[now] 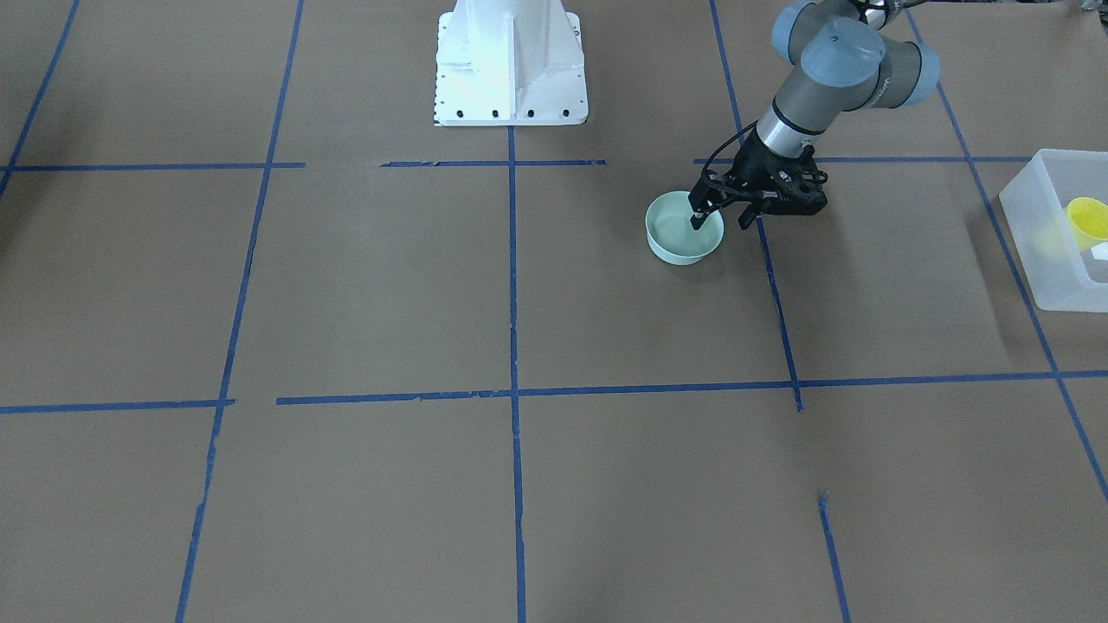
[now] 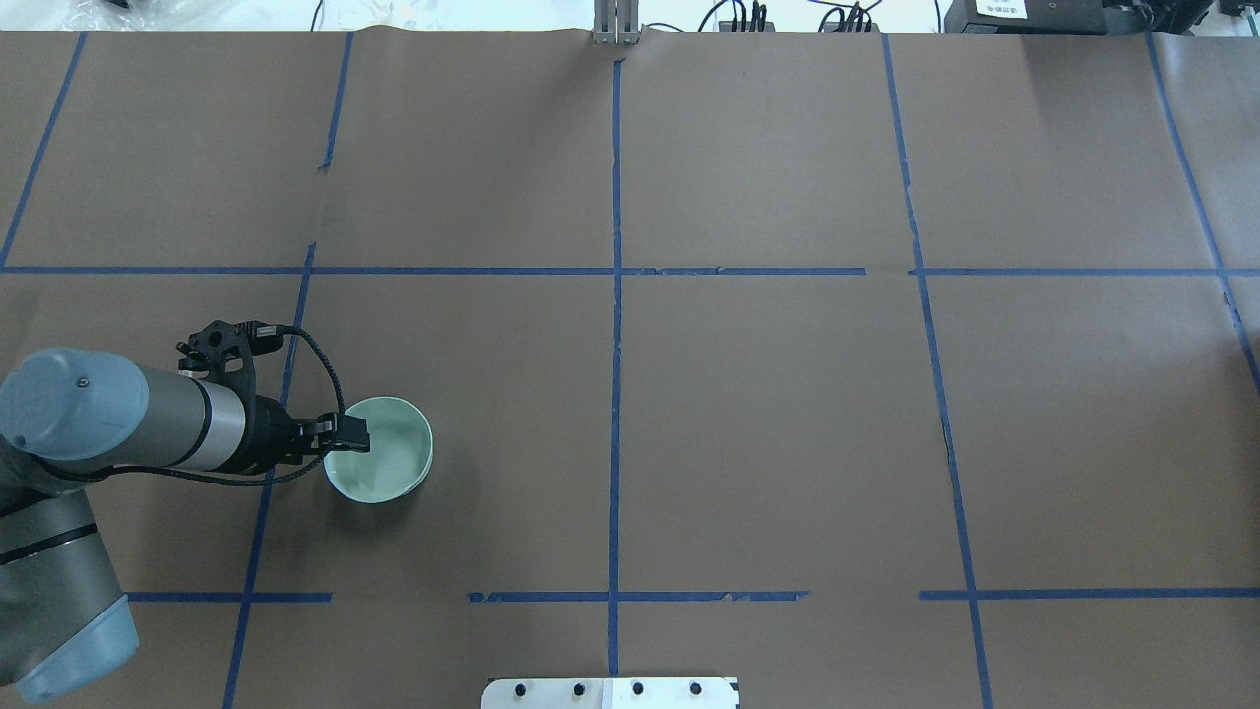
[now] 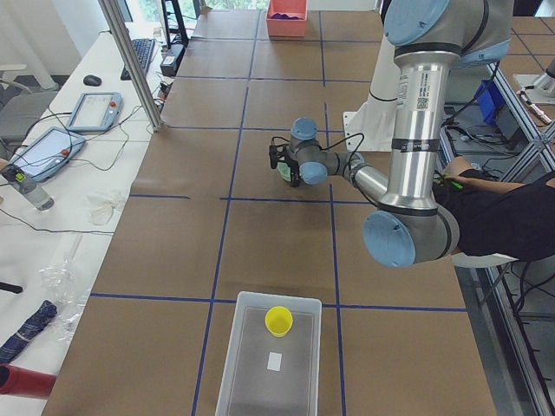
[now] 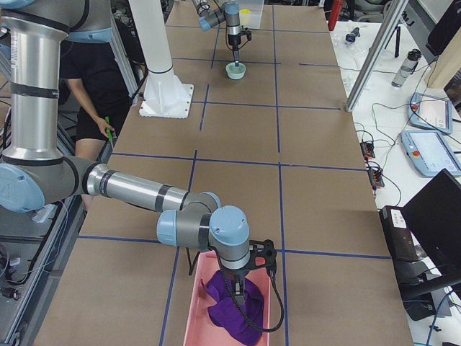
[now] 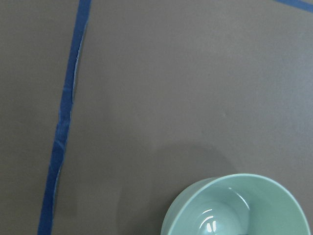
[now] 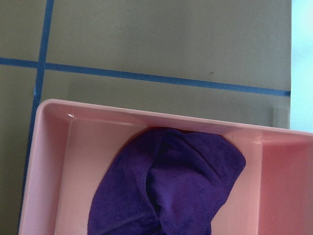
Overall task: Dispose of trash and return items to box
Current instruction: 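Grasp the rim of the pale green bowl with the left gripper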
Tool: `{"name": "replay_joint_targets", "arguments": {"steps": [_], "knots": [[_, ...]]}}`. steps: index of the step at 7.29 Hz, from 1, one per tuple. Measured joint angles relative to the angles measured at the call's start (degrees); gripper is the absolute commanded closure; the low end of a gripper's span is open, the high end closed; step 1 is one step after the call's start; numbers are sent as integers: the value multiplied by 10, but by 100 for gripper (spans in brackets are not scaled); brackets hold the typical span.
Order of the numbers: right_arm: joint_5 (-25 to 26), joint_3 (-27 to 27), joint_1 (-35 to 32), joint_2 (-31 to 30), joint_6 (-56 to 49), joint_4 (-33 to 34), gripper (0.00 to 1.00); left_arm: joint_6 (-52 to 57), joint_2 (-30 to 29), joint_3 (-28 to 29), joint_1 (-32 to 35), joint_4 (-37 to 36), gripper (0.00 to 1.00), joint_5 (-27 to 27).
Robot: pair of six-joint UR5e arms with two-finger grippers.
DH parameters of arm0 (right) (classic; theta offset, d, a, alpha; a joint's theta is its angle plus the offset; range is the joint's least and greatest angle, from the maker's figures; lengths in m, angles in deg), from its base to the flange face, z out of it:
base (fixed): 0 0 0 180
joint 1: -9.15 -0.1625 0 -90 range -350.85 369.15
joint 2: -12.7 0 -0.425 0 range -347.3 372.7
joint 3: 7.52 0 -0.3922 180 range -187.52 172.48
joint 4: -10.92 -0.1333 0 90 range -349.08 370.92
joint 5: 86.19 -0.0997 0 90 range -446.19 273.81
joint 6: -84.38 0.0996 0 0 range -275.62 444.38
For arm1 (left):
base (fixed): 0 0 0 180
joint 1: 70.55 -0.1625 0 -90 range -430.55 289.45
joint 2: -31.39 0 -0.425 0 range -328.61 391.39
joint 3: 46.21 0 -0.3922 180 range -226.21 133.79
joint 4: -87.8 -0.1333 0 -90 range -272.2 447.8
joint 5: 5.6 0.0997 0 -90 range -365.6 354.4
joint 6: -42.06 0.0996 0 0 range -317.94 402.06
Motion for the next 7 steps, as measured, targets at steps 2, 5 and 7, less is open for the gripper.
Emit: {"name": "replay_joint_targets", "arguments": {"steps": [2, 5, 7], "knots": [[-38, 10, 0, 3, 34, -2, 0, 0, -13, 1, -6, -25, 100, 7], [-50, 48, 1, 0, 43, 0, 0, 0, -38, -26, -2, -95, 100, 6], [-59, 65, 6, -1, 97, -2, 0, 0, -42, -98, 5, -175, 100, -1]]}}
